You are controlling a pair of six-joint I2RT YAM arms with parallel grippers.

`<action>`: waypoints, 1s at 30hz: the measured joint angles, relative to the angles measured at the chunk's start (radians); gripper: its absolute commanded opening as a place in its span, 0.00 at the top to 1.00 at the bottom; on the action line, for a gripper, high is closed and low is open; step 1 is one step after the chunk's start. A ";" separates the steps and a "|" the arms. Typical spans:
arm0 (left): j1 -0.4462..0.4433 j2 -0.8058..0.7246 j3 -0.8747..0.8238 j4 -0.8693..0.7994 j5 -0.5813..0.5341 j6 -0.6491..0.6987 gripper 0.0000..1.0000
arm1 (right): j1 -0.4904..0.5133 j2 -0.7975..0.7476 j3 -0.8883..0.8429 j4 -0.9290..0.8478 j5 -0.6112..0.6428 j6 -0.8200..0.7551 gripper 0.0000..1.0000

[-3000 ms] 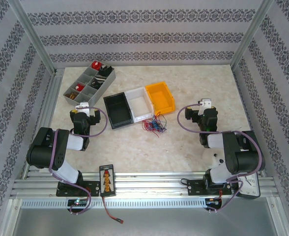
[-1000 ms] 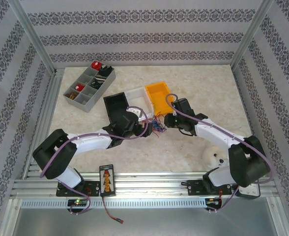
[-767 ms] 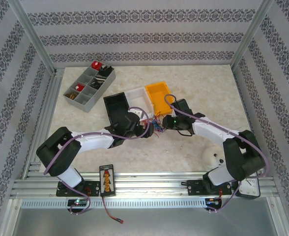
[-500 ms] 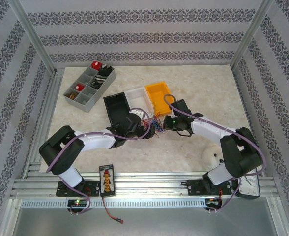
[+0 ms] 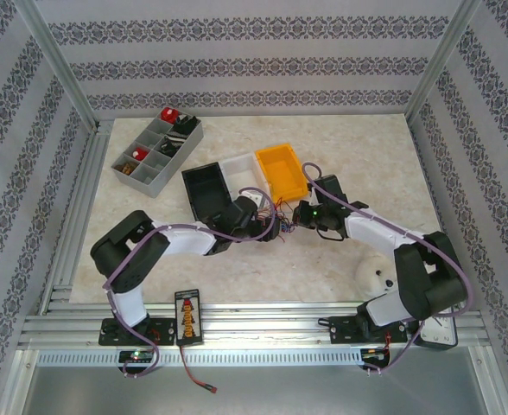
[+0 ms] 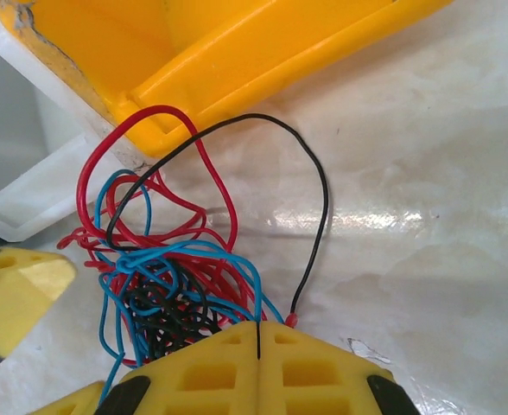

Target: Untangle the cables

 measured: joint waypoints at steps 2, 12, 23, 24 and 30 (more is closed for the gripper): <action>0.000 0.032 0.018 0.007 0.012 -0.001 0.36 | 0.000 -0.006 -0.010 0.001 -0.023 0.006 1.00; 0.001 0.107 0.059 0.084 0.035 -0.029 1.00 | -0.042 -0.079 -0.045 0.002 -0.072 0.060 1.00; 0.008 -0.023 -0.079 0.083 -0.028 -0.056 1.00 | -0.162 -0.264 -0.045 -0.013 -0.060 0.088 1.00; 0.009 -0.040 -0.091 0.074 -0.039 -0.056 1.00 | -0.171 -0.279 -0.044 -0.019 -0.058 0.086 1.00; 0.020 -0.133 -0.151 0.035 -0.085 -0.058 1.00 | -0.192 -0.314 -0.031 -0.054 -0.034 0.070 1.00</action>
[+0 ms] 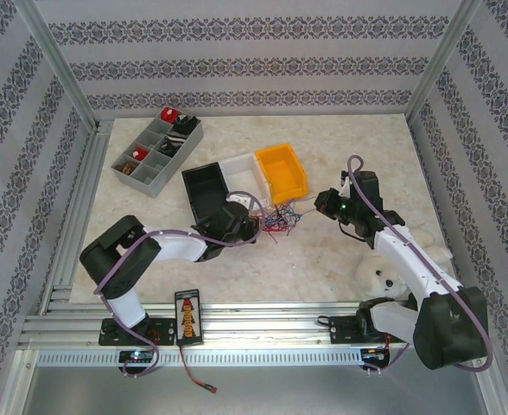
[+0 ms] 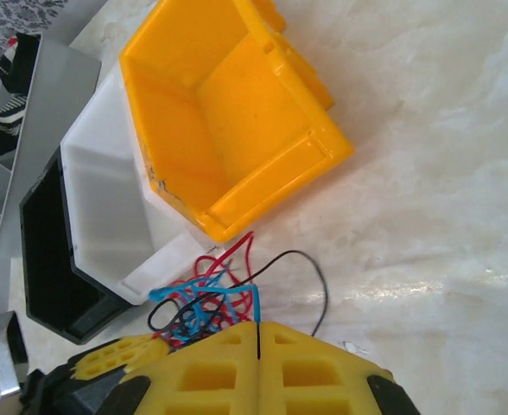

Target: Untangle the cables

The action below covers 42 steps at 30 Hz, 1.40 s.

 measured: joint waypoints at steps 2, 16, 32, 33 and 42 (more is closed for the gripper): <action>0.003 -0.043 -0.024 -0.023 -0.017 -0.006 1.00 | -0.003 -0.012 0.005 -0.025 0.037 -0.013 1.00; 0.061 -0.325 -0.191 -0.170 -0.123 -0.052 1.00 | -0.092 -0.075 0.005 -0.203 0.333 -0.052 1.00; 0.098 -0.410 -0.169 -0.220 0.059 0.079 0.16 | 0.010 -0.010 0.005 -0.203 0.364 -0.119 1.00; 0.098 -0.404 -0.150 -0.219 0.074 0.085 0.14 | 0.028 -0.002 0.005 -0.196 0.360 -0.121 1.00; 0.053 -0.268 0.002 -0.201 0.123 0.117 0.12 | 0.075 0.047 0.005 -0.172 0.357 -0.125 1.00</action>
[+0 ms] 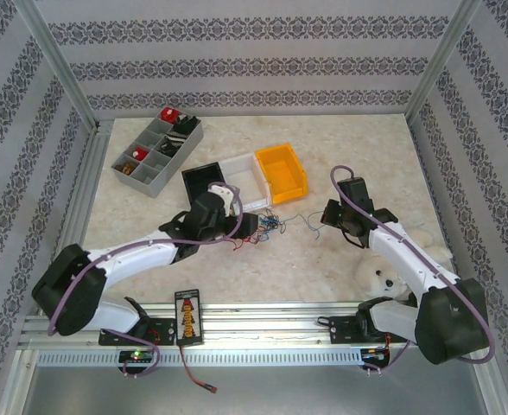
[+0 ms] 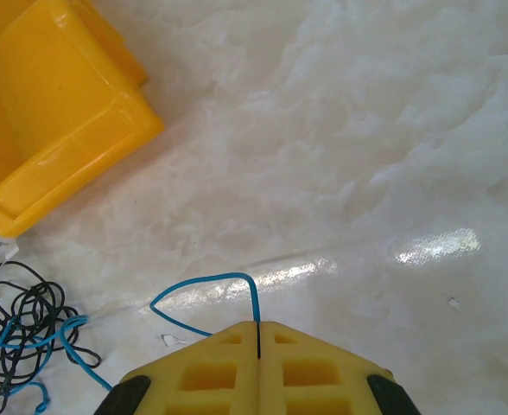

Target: Untangle the cables

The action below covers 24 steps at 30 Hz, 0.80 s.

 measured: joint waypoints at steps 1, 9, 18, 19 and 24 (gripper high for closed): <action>-0.012 0.027 0.021 -0.007 0.000 0.005 0.13 | 0.000 0.001 0.000 0.000 0.000 0.000 1.00; -0.116 0.223 0.157 -0.122 -0.058 0.032 0.29 | 0.000 -0.002 0.000 0.000 0.000 0.000 1.00; -0.131 0.357 0.231 -0.281 -0.137 0.046 0.86 | -0.059 -0.035 0.000 0.002 -0.041 0.003 1.00; -0.131 0.363 0.231 -0.290 -0.142 0.046 0.96 | -0.074 -0.043 0.000 0.002 -0.049 0.004 1.00; -0.130 0.354 0.217 -0.304 -0.158 0.051 1.00 | -0.155 -0.088 0.015 -0.014 -0.064 0.002 1.00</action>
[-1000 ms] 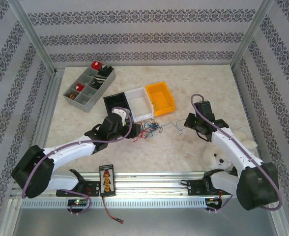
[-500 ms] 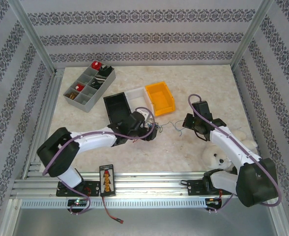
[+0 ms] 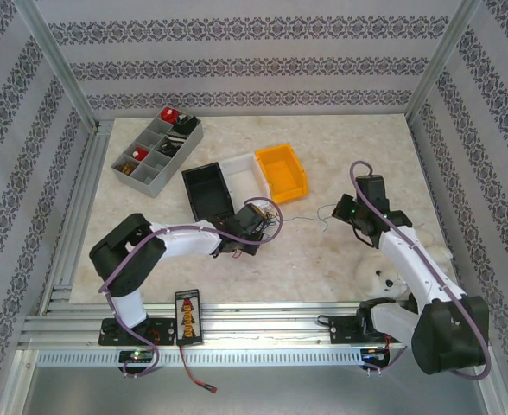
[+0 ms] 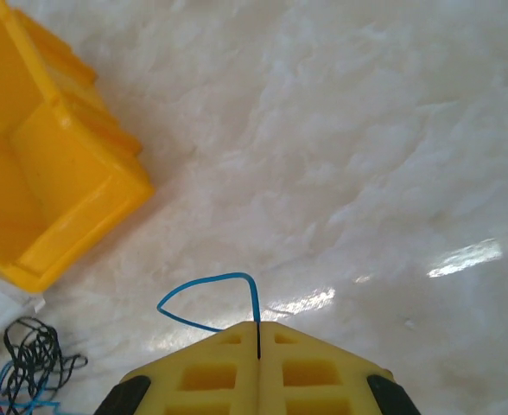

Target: Untangle the cables

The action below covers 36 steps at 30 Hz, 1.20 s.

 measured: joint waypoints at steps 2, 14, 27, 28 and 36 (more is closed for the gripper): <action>0.005 -0.027 -0.033 0.005 0.002 0.000 1.00 | -0.037 -0.018 0.014 -0.016 0.005 -0.003 1.00; 0.124 -0.326 -0.297 0.001 0.076 -0.013 1.00 | -0.378 -0.055 0.115 -0.138 0.056 -0.027 1.00; 0.242 -0.384 -0.352 -0.095 -0.006 -0.106 1.00 | -0.587 -0.085 0.148 -0.136 -0.055 0.061 1.00; 0.240 -0.384 -0.351 -0.092 0.011 -0.100 1.00 | -0.560 -0.086 0.148 -0.124 -0.083 0.060 1.00; 0.186 -0.387 -0.348 0.050 0.295 -0.034 1.00 | -0.306 -0.094 0.266 -0.064 -0.214 0.031 1.00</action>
